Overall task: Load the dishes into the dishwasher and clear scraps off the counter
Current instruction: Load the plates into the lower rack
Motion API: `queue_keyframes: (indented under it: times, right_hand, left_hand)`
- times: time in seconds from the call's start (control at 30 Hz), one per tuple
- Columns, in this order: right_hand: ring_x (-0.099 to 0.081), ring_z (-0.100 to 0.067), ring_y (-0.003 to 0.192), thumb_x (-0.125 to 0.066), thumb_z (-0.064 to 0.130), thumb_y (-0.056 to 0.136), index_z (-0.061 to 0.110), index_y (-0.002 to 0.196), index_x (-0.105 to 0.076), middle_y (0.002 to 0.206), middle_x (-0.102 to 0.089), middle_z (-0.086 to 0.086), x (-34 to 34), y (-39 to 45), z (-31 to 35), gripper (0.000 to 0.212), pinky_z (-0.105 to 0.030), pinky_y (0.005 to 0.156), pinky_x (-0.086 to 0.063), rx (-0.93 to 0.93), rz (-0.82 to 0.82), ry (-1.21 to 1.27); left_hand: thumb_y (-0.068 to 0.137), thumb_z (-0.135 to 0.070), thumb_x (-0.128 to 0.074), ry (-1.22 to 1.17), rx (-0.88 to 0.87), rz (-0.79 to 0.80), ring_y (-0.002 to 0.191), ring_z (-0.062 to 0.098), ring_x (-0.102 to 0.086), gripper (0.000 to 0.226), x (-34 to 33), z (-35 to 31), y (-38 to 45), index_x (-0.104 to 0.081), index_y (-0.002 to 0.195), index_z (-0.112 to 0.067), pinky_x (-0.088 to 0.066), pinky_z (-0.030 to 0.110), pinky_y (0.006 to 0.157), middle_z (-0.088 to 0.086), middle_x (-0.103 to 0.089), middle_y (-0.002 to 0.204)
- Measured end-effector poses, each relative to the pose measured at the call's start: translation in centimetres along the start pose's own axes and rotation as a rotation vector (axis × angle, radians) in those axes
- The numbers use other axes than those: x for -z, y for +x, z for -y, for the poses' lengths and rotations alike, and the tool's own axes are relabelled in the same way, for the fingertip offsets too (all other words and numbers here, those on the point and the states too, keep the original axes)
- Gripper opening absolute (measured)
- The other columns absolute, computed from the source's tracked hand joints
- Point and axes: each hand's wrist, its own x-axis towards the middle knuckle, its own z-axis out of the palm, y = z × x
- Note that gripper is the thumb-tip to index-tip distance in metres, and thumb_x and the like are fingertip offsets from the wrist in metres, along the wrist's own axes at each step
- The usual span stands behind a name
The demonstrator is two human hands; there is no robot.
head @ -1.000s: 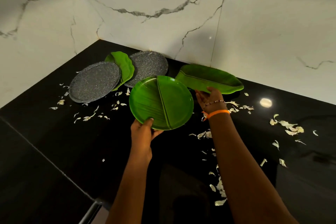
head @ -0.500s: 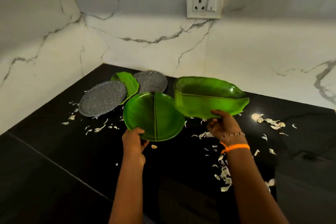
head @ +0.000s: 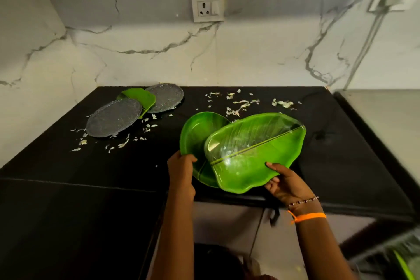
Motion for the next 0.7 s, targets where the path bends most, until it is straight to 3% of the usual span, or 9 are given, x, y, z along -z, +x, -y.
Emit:
queue_keyframes:
  times: [0.1, 0.17, 0.23, 0.27, 0.37, 0.43, 0.53, 0.63, 0.7]
  right_hand:
    - [-0.042, -0.004, 0.030, -0.087, 0.014, 0.036, 0.014, 0.073, -0.065, 0.035, -0.044, 0.005, 2.6, -4.6, -1.3, 0.043, -0.021, 0.048, -0.053, 0.050, -0.018, 0.077]
    - [-0.065, -0.014, 0.051, -0.086, 0.023, 0.037, 0.014, 0.095, -0.064, 0.061, -0.068, -0.003, 3.8, -7.7, -1.8, 0.063, -0.029, 0.054, -0.057, 0.085, -0.034, 0.070]
    - [-0.071, -0.022, 0.074, -0.089, 0.032, 0.029, 0.014, 0.107, -0.062, 0.086, -0.074, -0.007, 5.6, -10.6, -2.3, 0.084, -0.039, 0.061, -0.059, 0.141, -0.088, 0.085]
    - [-0.071, -0.023, 0.075, -0.089, 0.036, 0.032, 0.014, 0.111, -0.061, 0.088, -0.074, -0.008, 6.6, -12.0, -2.6, 0.086, -0.041, 0.062, -0.059, 0.161, -0.129, 0.093]
    - [-0.071, -0.022, 0.074, -0.065, 0.037, 0.075, 0.010, 0.125, -0.055, 0.087, -0.074, -0.008, 9.9, -15.9, -3.3, 0.058, -0.043, 0.067, -0.059, 0.184, -0.232, 0.121]
    - [-0.071, -0.024, 0.080, -0.075, 0.039, 0.067, 0.010, 0.118, -0.062, 0.093, -0.073, -0.010, 12.3, -18.6, -4.1, 0.060, -0.046, 0.068, -0.059, 0.192, -0.222, 0.171]
    - [-0.071, -0.027, 0.083, -0.093, 0.041, 0.026, 0.011, 0.094, -0.075, 0.096, -0.073, -0.013, 16.1, -23.0, -5.1, 0.077, -0.045, 0.063, -0.058, 0.188, -0.202, 0.248]
    - [-0.071, -0.028, 0.080, -0.095, 0.033, 0.021, 0.008, 0.089, -0.076, 0.093, -0.073, -0.015, 20.5, -28.0, -5.7, 0.074, -0.045, 0.063, -0.058, 0.169, -0.286, 0.283]
    - [-0.072, -0.027, 0.073, -0.093, 0.021, 0.033, 0.005, 0.080, -0.076, 0.084, -0.073, -0.015, 22.7, -31.5, -5.6, 0.052, -0.044, 0.063, -0.059, 0.133, -0.321, 0.256]
  left_hand:
    - [0.079, 0.011, -0.051, 0.044, 0.019, 0.047, 0.061, 0.019, -0.049, 0.026, 0.2, 1.2, -3.4, -0.058, 0.065, -0.009, -0.041, 0.021, 0.048, 0.003, -0.055, 0.054]
    - [0.084, 0.007, -0.053, 0.051, 0.048, 0.072, 0.056, 0.016, -0.047, 0.011, -0.2, 1.7, -5.6, -0.062, 0.080, 0.002, -0.038, 0.012, 0.037, 0.001, -0.053, 0.053]
    - [0.086, 0.002, -0.054, 0.048, 0.099, 0.110, 0.056, 0.014, -0.046, 0.011, -0.8, 2.5, -8.2, -0.062, 0.094, 0.002, -0.037, 0.010, 0.033, 0.003, -0.050, 0.061]
    - [0.086, 0.001, -0.055, 0.033, 0.118, 0.133, 0.056, 0.015, -0.047, 0.010, -1.3, 3.0, -9.5, -0.062, 0.092, 0.001, -0.039, 0.012, 0.035, 0.003, -0.050, 0.063]
    - [0.084, -0.001, -0.058, 0.032, 0.135, 0.211, 0.067, 0.022, -0.054, 0.016, -2.7, 4.8, -13.2, -0.059, 0.070, -0.010, -0.044, 0.025, 0.058, 0.004, -0.054, 0.066]
    - [0.082, -0.004, -0.060, 0.085, 0.118, 0.291, 0.069, 0.022, -0.055, 0.020, -3.9, 6.4, -15.7, -0.058, 0.064, -0.012, -0.043, 0.029, 0.064, 0.006, -0.057, 0.069]
    - [0.080, -0.008, -0.062, 0.191, 0.101, 0.415, 0.072, 0.023, -0.053, 0.018, -5.9, 8.8, -19.8, -0.058, 0.064, -0.012, -0.042, 0.033, 0.068, 0.013, -0.056, 0.075]
    - [0.082, -0.006, -0.062, 0.299, 0.107, 0.549, 0.063, 0.018, -0.057, 0.018, -7.7, 11.7, -24.9, -0.061, 0.064, -0.013, -0.044, 0.026, 0.065, 0.004, -0.061, 0.058]
    - [0.083, -0.005, -0.061, 0.385, 0.114, 0.636, 0.043, 0.003, -0.054, 0.021, -8.7, 13.6, -28.8, -0.060, 0.064, -0.013, -0.040, 0.011, 0.048, -0.008, -0.057, 0.040]
